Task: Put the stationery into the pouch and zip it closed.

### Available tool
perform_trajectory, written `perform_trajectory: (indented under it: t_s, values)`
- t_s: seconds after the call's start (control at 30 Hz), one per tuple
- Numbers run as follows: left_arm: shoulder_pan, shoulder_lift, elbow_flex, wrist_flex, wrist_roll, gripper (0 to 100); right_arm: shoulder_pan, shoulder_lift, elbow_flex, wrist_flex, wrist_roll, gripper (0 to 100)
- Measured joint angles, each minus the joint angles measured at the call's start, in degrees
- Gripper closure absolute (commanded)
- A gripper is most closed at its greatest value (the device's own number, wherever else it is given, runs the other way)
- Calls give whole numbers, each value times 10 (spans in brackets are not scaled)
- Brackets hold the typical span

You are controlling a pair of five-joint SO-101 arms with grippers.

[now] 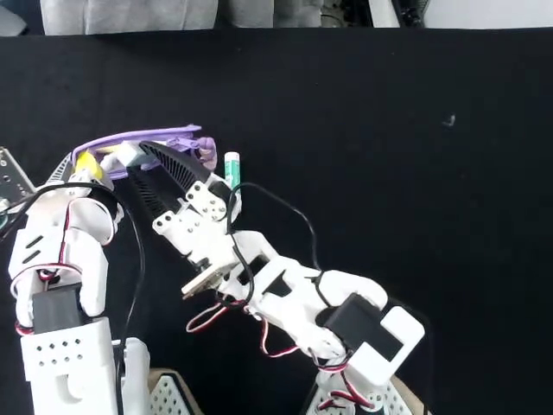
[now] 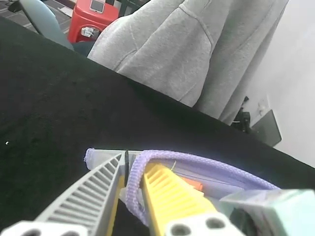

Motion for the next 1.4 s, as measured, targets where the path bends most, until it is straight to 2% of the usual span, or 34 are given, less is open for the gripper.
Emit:
perform_trajectory:
  t_s: [0.33, 0.57, 0.67, 0.77, 0.93, 1.0, 1.17, 1.4]
  values:
    - [4, 0, 0, 0, 19, 970, 14, 40, -42, 4, 0, 987]
    - [4, 2, -33, 38, 30, 970, 28, 136, -100, -79, 2, 949]
    - [5, 2, -33, 38, 31, 970, 26, 171, -105, -137, 47, 991]
    - [4, 2, -33, 38, 31, 970, 11, 180, -115, -146, 104, 988]
    - [4, 2, -33, 38, 30, 970, 8, 192, -115, -147, 119, 988]
    - [4, 2, -33, 38, 30, 970, 10, 196, -115, -147, 104, 988]
    - [5, 2, -33, 38, 31, 970, 30, 197, -123, -147, 4, 988]
    - [5, 2, -39, 38, 88, 970, 31, 185, -142, -147, -7, 988]
